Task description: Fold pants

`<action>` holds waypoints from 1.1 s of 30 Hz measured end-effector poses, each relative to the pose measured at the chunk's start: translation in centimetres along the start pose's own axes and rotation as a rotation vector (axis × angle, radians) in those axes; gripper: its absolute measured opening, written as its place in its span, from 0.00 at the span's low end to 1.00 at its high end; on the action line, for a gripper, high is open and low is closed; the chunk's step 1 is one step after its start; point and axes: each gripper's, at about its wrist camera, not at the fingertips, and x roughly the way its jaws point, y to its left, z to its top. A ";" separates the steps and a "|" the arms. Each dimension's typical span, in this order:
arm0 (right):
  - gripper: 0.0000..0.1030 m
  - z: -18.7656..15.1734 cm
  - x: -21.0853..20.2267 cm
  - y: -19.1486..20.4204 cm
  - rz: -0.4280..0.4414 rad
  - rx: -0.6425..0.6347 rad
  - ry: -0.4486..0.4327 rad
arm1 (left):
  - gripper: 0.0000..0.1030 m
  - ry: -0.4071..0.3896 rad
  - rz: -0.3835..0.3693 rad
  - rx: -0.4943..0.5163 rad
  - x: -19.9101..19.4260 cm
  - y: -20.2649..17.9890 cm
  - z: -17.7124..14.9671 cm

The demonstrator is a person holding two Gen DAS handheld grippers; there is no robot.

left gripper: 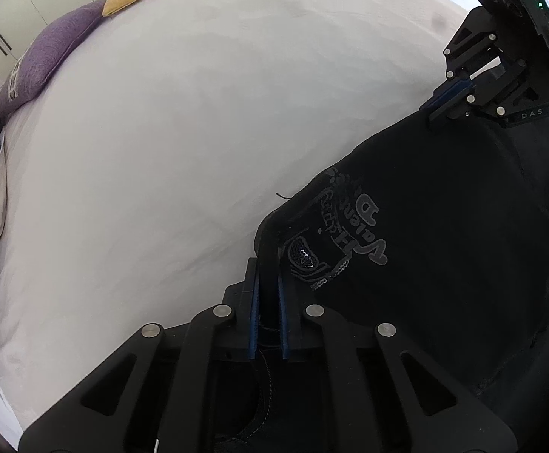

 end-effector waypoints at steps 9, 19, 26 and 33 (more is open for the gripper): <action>0.07 -0.2 -1.7 4.3 -0.107 -0.035 -0.089 | 0.06 -0.066 0.064 -0.010 -5.0 -1.2 -3.3; 0.06 -5.0 -6.5 12.9 -0.249 -0.210 -0.188 | 0.06 -0.151 0.122 0.085 -10.5 -7.5 -10.0; 0.06 -10.5 -5.4 22.2 -0.366 -0.473 -0.120 | 0.06 -0.115 0.147 0.154 -10.6 -11.9 -17.4; 0.06 -13.6 -1.2 27.4 -0.446 -0.700 -0.018 | 0.06 -0.100 0.161 0.203 -10.6 -14.7 -22.4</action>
